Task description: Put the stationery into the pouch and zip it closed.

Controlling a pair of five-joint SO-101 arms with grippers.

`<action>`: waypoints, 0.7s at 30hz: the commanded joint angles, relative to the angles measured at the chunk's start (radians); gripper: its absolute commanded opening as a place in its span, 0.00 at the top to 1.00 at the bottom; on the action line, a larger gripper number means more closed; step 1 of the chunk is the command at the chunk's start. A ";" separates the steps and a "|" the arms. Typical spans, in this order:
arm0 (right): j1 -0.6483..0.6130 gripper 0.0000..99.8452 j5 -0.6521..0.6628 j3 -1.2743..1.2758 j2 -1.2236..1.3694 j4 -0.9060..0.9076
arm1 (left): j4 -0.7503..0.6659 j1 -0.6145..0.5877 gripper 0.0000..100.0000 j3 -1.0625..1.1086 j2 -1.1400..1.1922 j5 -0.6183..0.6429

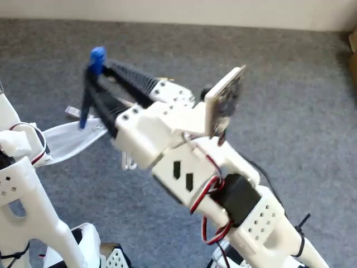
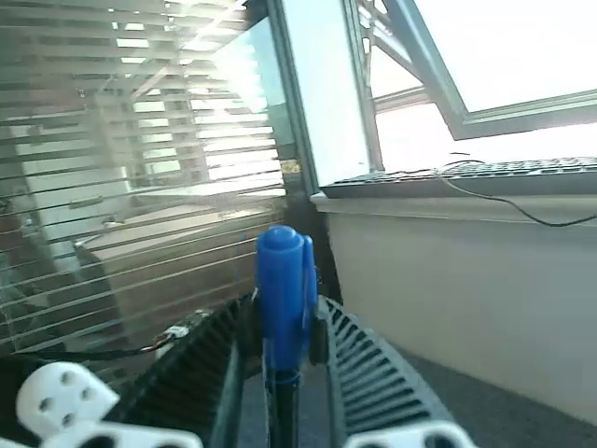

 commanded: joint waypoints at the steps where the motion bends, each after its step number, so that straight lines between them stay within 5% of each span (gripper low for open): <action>1: -0.050 0.99 -0.002 -0.013 -0.028 -0.028 | 0.002 0.015 0.99 0.004 0.013 0.014; 11: -0.084 0.99 -0.002 0.056 -0.019 -0.036 | 0.002 0.018 0.99 0.005 0.013 0.014; 21: -0.084 0.99 0.066 0.263 -0.021 -0.298 | 0.002 0.019 0.99 0.005 0.013 0.014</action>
